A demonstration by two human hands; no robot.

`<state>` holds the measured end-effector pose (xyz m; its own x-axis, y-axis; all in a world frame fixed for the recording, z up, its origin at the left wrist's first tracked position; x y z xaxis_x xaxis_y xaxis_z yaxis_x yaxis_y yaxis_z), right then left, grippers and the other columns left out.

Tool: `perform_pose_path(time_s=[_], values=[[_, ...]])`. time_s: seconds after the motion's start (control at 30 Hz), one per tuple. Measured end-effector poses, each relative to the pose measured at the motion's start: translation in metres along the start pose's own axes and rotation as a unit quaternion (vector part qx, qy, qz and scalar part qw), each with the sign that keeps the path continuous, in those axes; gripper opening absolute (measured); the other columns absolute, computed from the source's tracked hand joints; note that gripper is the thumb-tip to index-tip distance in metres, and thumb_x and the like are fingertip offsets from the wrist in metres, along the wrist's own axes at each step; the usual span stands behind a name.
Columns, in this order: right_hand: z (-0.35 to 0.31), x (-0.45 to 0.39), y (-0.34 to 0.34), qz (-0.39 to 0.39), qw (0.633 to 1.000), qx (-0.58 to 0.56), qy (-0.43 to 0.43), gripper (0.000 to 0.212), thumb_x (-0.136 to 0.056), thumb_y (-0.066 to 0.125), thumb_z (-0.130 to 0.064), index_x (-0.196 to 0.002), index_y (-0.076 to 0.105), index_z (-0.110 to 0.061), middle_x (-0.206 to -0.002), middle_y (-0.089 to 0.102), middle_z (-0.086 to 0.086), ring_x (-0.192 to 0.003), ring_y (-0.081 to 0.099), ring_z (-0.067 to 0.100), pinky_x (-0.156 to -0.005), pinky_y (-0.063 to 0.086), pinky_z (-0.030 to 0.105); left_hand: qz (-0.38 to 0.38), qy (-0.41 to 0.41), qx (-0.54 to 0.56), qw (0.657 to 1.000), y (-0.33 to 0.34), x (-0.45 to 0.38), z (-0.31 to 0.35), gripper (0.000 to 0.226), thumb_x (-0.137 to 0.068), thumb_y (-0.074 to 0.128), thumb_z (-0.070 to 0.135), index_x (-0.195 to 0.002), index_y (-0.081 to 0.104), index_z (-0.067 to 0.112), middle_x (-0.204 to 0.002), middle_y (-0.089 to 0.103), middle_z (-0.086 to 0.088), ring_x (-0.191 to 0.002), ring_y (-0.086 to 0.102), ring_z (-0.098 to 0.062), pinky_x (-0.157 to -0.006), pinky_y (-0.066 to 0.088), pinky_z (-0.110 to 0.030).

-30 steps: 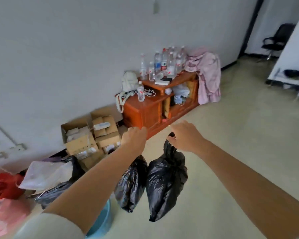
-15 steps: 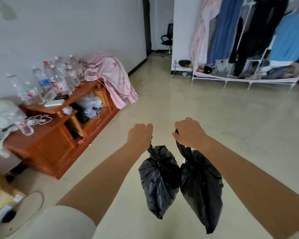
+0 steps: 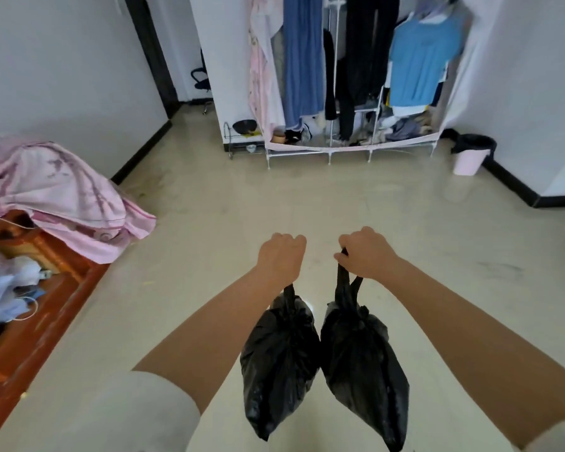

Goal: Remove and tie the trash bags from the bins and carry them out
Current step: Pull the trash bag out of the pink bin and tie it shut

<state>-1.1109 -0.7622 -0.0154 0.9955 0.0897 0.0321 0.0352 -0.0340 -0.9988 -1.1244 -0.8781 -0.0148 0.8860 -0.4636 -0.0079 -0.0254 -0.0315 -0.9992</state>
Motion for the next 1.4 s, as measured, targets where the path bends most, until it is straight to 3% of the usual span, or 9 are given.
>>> perform_pose_path(time_s=[0.17,0.23,0.4,0.63,0.73,0.9,1.03,1.2,1.4], values=[[0.110,-0.108,-0.012,0.027,0.999,-0.027,0.000,0.021,-0.094,0.040,-0.029,-0.083,0.044,-0.013,-0.086,0.056,0.015,-0.104,0.047,0.031,-0.076,0.037,0.033,-0.003,-0.005,0.001,1.000,0.007,-0.151,0.029,0.019,-0.093,0.041,0.003,-0.110,0.047,0.005,-0.091,0.048,-0.010,-0.104,0.049,-0.028,-0.069,0.033,-0.029],[0.156,-0.154,-0.022,0.048,0.998,-0.033,-0.005,0.024,-0.094,0.041,-0.030,-0.089,0.053,-0.010,-0.088,0.059,0.016,-0.103,0.047,0.030,-0.074,0.036,0.032,-0.001,-0.010,-0.002,1.000,0.006,-0.213,0.039,0.018,-0.093,0.040,0.003,-0.109,0.047,0.005,-0.087,0.043,-0.008,-0.104,0.049,-0.028,-0.070,0.033,-0.029],[0.274,-0.266,-0.054,0.096,0.994,-0.042,-0.025,0.030,-0.094,0.042,-0.031,-0.095,0.056,-0.005,-0.095,0.064,0.015,-0.100,0.048,0.030,-0.072,0.036,0.033,0.018,-0.046,0.006,0.999,-0.016,-0.379,0.067,0.016,-0.092,0.041,0.004,-0.107,0.047,0.004,-0.106,0.058,-0.015,-0.103,0.050,-0.030,-0.069,0.033,-0.031],[0.434,-0.416,-0.082,0.149,0.988,-0.051,0.007,0.029,-0.092,0.045,-0.030,-0.096,0.059,-0.004,-0.098,0.062,0.017,-0.101,0.047,0.030,-0.074,0.037,0.034,0.033,-0.048,-0.002,0.998,-0.023,-0.588,0.118,0.011,-0.089,0.044,0.002,-0.099,0.049,0.005,-0.089,0.054,-0.014,-0.089,0.048,-0.028,-0.064,0.034,-0.029],[0.519,-0.486,-0.085,0.138,0.990,-0.032,0.026,0.029,-0.092,0.046,-0.030,-0.096,0.059,-0.004,-0.096,0.062,0.017,-0.101,0.048,0.031,-0.076,0.040,0.035,0.042,-0.033,0.004,0.999,-0.021,-0.696,0.145,0.014,-0.089,0.044,0.002,-0.102,0.050,0.003,-0.101,0.059,-0.014,-0.097,0.051,-0.030,-0.065,0.034,-0.032],[0.654,-0.589,-0.088,0.117,0.990,-0.042,0.061,0.024,-0.090,0.049,-0.029,-0.084,0.058,-0.007,-0.066,0.042,0.001,-0.097,0.051,0.031,-0.068,0.034,0.030,0.024,0.004,0.017,1.000,-0.012,-0.869,0.193,0.014,-0.090,0.046,0.005,-0.103,0.050,0.004,-0.105,0.060,-0.015,-0.100,0.053,-0.031,-0.069,0.040,-0.035],[0.754,-0.661,-0.084,0.091,0.991,-0.045,0.084,0.024,-0.091,0.048,-0.031,-0.083,0.056,-0.010,-0.092,0.062,0.016,-0.101,0.047,0.031,-0.072,0.036,0.033,-0.001,0.035,0.020,0.999,-0.008,-0.986,0.242,0.013,-0.090,0.046,0.005,-0.103,0.050,0.004,-0.105,0.060,-0.015,-0.100,0.053,-0.031,-0.066,0.035,-0.033],[0.884,-0.750,-0.073,0.083,0.989,-0.052,0.114,0.028,-0.091,0.049,-0.032,-0.088,0.059,-0.006,-0.092,0.063,0.016,-0.101,0.048,0.031,-0.070,0.037,0.033,-0.009,0.064,0.019,0.998,0.004,-1.130,0.302,0.010,-0.091,0.046,0.005,-0.100,0.050,0.003,-0.103,0.060,-0.015,-0.097,0.054,-0.031,-0.065,0.035,-0.033],[1.026,-0.863,-0.051,0.048,0.993,-0.076,0.081,0.025,-0.090,0.050,-0.030,-0.073,0.046,-0.013,-0.087,0.060,0.015,-0.097,0.050,0.031,-0.070,0.036,0.032,-0.063,0.032,0.002,0.998,0.034,-1.302,0.364,0.016,-0.091,0.044,0.005,-0.105,0.051,0.003,-0.110,0.060,-0.015,-0.101,0.055,-0.031,-0.071,0.043,-0.035]])
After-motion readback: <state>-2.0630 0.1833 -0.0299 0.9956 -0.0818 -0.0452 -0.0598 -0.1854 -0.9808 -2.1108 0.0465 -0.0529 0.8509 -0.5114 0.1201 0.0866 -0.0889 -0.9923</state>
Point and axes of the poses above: each hand's wrist, its own x-axis away from the middle knuckle, its own y-axis out of the palm, z = x × y, the point moved 8 cm from there along -x, towards the middle knuckle
